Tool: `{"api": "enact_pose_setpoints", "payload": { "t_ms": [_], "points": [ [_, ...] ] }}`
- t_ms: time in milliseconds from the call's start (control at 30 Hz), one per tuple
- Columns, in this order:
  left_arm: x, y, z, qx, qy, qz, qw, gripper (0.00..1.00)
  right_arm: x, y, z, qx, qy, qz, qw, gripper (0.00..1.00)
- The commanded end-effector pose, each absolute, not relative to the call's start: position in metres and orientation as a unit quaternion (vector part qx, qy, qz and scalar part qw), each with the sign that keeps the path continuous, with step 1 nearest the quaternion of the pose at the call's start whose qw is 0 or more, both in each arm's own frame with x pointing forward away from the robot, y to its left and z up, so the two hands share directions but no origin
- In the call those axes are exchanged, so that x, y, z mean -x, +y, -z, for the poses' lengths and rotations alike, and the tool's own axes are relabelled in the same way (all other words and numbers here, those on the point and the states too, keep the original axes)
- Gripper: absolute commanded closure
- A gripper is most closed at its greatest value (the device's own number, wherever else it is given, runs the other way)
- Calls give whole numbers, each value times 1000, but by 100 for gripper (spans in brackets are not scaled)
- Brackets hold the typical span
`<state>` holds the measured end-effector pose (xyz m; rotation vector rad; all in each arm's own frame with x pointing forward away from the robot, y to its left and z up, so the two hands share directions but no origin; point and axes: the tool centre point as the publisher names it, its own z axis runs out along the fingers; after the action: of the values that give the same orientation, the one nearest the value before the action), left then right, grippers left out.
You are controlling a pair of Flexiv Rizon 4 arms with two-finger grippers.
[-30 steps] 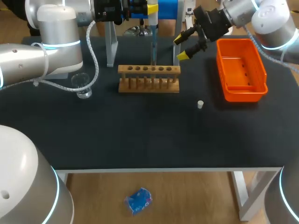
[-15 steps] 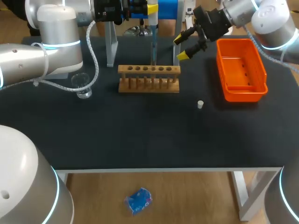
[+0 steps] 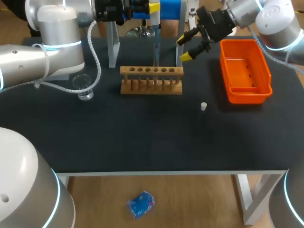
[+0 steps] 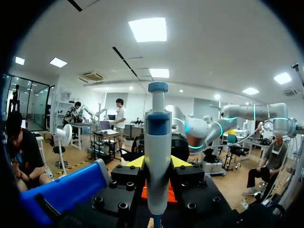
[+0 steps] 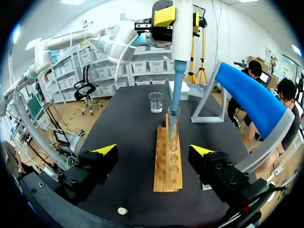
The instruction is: Invert the test tube, pick up the pipette, mount the tip to pipette, aspirate from beaker and dispense into the tube, eject the tip, return the pipette, and cap with the stopper.
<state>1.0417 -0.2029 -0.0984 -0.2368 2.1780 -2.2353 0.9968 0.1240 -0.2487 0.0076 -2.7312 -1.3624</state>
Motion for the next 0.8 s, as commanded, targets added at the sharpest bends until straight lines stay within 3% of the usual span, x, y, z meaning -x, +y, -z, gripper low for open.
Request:
{"api": "enact_pose_setpoints", "payload": {
  "t_ms": [33, 800],
  "points": [
    [-1041, -204, 97, 76, 697, 713, 6, 100, -998, 124, 248, -3, -894, 445, 46, 0],
    [-1043, -201, 80, 61, 708, 703, 22, 100, -998, 124, 248, -3, -894, 445, 46, 0]
  ]
}}
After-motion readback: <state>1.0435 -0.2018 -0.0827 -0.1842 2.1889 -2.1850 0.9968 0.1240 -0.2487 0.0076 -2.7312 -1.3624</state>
